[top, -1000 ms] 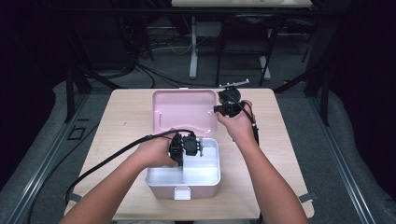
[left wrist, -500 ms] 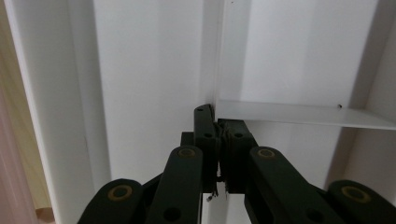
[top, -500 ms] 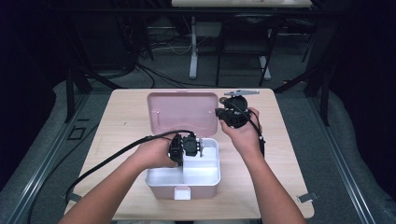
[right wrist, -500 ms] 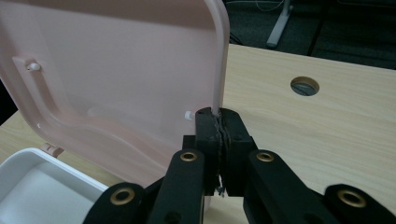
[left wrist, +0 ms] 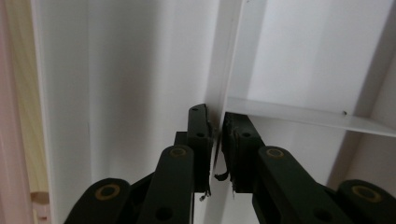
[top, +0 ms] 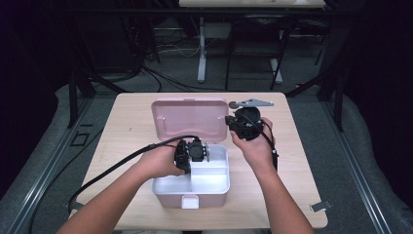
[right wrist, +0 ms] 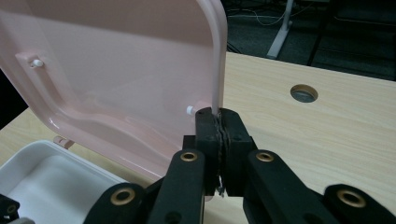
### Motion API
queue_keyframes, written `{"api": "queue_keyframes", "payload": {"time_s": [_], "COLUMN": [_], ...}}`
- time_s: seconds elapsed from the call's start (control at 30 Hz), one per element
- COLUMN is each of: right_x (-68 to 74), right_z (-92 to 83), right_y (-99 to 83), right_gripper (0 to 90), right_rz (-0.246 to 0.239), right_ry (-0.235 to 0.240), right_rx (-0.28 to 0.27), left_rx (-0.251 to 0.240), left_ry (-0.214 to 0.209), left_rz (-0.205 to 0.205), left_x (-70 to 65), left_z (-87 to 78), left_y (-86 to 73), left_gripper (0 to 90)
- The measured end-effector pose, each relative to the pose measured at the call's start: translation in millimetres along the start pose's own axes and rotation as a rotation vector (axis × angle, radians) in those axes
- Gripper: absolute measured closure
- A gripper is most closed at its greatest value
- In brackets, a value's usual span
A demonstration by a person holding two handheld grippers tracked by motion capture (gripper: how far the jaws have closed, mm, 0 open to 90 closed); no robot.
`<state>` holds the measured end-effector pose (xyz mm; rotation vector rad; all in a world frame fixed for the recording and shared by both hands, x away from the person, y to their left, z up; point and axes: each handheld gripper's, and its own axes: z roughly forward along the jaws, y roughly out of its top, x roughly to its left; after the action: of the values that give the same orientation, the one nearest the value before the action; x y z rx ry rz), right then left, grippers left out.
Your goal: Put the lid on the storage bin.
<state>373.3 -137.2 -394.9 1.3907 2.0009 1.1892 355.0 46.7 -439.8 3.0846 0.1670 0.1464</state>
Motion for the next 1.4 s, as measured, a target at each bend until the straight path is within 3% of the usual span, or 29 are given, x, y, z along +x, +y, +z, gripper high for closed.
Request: {"api": "queue_keyframes", "payload": {"time_s": [0.27, 0.53, 0.63, 0.7, 0.97, 1.23, 1.4], "right_x": [0.2, 0.7, 0.9, 1.1, 1.7, 1.1, 1.9], "right_z": [-1.0, -1.7, -2.3, -1.9, -3.5, -4.2, -4.1], "right_y": [-0.2, -1.1, -1.5, -2.0, -2.6, -3.7, -4.0], "right_gripper": [88.1, 88.1, 88.1, 88.1, 88.1, 88.0, 88.0], "right_rz": [-0.007, -0.005, -0.006, -0.008, -0.009, -0.011, -0.013], "right_ry": [-0.002, 0.001, 0.000, 0.000, -0.001, 0.014, 0.001], "right_rx": [0.002, -0.004, -0.001, -0.012, -0.007, -0.012, -0.017], "left_rx": [-0.032, -0.118, -0.201, -0.219, -0.346, -0.431, -0.449], "left_ry": [0.015, 0.027, -0.004, 0.015, 0.023, 0.039, 0.059], "left_rz": [-0.031, -0.080, -0.121, -0.146, -0.277, -0.353, -0.395], "left_x": [-1.4, -6.3, -6.0, -5.2, 3.2, 8.6, 9.8], "left_z": [-12.1, -32.8, -38.6, -40.0, -41.5, -42.5, -42.7], "left_y": [-5.1, -20.3, -31.7, -39.7, -75.1, -96.1, -106.2], "left_gripper": [78.6, 72.8, 72.5, 71.6, 70.6, 70.8, 70.1]}}
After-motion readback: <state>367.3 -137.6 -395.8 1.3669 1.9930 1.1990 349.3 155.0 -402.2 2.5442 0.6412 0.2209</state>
